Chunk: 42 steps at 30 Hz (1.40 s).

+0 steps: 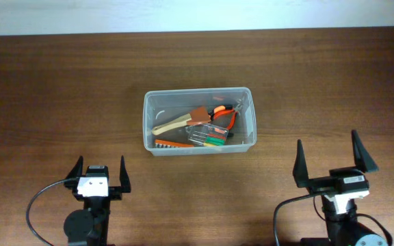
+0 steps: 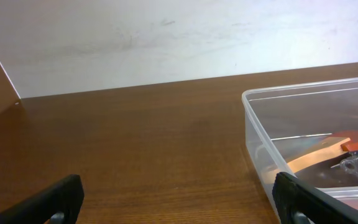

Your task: Pack container

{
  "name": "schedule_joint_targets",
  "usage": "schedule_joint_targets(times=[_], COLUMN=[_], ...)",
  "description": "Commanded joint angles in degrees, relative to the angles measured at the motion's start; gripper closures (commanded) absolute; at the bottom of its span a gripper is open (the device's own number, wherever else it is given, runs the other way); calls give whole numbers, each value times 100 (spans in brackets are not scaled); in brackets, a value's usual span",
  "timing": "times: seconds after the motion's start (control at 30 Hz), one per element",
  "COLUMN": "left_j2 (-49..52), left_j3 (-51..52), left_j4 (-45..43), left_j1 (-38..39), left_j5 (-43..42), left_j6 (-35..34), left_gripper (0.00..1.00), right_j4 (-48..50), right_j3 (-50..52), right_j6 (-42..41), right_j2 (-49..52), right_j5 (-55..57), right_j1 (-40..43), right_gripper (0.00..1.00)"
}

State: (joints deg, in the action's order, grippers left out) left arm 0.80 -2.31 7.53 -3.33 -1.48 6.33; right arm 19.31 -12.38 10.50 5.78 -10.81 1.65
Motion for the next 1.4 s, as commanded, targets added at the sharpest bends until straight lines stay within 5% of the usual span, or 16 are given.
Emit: schedule_joint_targets(times=[0.0,0.8,1.37], left_j2=[-50,-46,-46], left_j3=[42,42,42], left_j4=[0,0,-2], left_j1=[28,28,28], left_j5=[24,24,24], left_j6=[-70,-70,-70], left_gripper=[1,1,1], right_j4=[103,-90,-2291], right_j3=[205,1211,1207], right_j6=[-22,-26,-46], right_j2=[-181,-560,-557], right_j5=[337,542,-142], right_j1=[-52,-52,-63], right_gripper=[1,2,1])
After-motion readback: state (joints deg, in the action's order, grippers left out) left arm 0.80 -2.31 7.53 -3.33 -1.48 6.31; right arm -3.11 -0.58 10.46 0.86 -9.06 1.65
